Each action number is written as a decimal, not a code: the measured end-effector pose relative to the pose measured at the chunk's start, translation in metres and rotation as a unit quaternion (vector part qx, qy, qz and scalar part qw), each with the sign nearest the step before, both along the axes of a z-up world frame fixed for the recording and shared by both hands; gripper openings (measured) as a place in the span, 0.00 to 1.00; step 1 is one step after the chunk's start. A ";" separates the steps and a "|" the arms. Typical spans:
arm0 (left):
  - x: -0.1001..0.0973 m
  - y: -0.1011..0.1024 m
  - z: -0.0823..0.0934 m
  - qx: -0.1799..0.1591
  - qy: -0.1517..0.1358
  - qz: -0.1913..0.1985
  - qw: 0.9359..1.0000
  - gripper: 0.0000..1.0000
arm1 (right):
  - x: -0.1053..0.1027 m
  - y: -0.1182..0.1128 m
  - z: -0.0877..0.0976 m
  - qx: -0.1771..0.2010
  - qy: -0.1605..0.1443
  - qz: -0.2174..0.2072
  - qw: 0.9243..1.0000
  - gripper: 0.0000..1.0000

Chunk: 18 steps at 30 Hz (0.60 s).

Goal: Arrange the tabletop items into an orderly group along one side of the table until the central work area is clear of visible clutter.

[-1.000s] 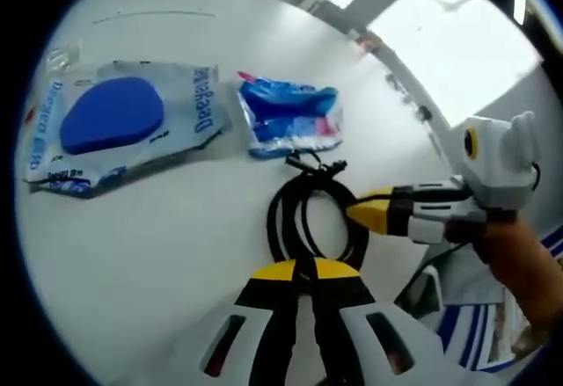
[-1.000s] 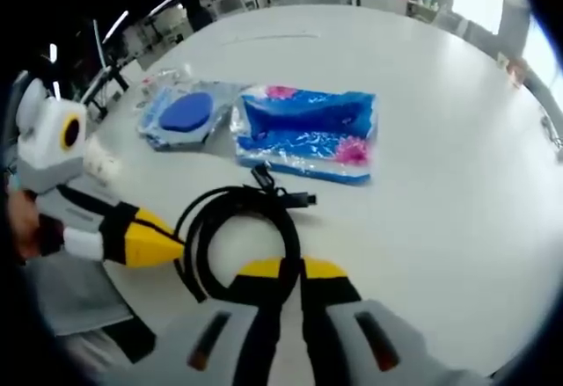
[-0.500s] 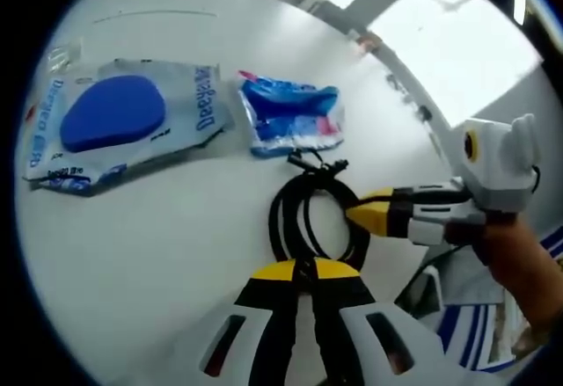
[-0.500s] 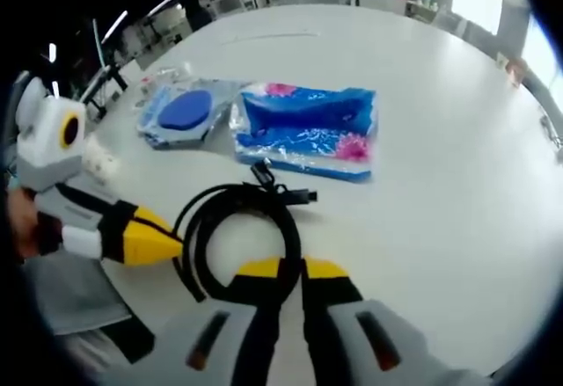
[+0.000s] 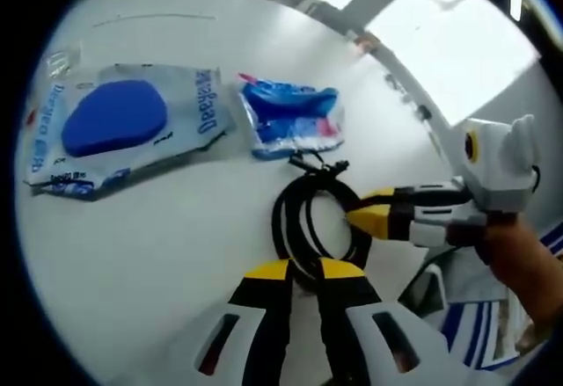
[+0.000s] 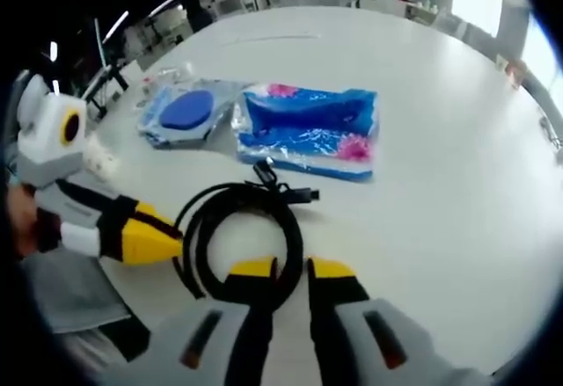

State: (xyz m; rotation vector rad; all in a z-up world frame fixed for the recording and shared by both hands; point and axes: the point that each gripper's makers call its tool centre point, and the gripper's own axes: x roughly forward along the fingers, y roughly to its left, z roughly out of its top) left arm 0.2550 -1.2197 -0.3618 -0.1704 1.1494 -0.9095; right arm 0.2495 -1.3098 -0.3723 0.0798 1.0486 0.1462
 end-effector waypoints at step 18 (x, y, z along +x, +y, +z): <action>0.005 0.003 0.012 -0.015 -0.021 0.002 1.000 0.28 | 0.005 -0.003 0.018 -0.003 -0.037 -0.008 0.999 0.20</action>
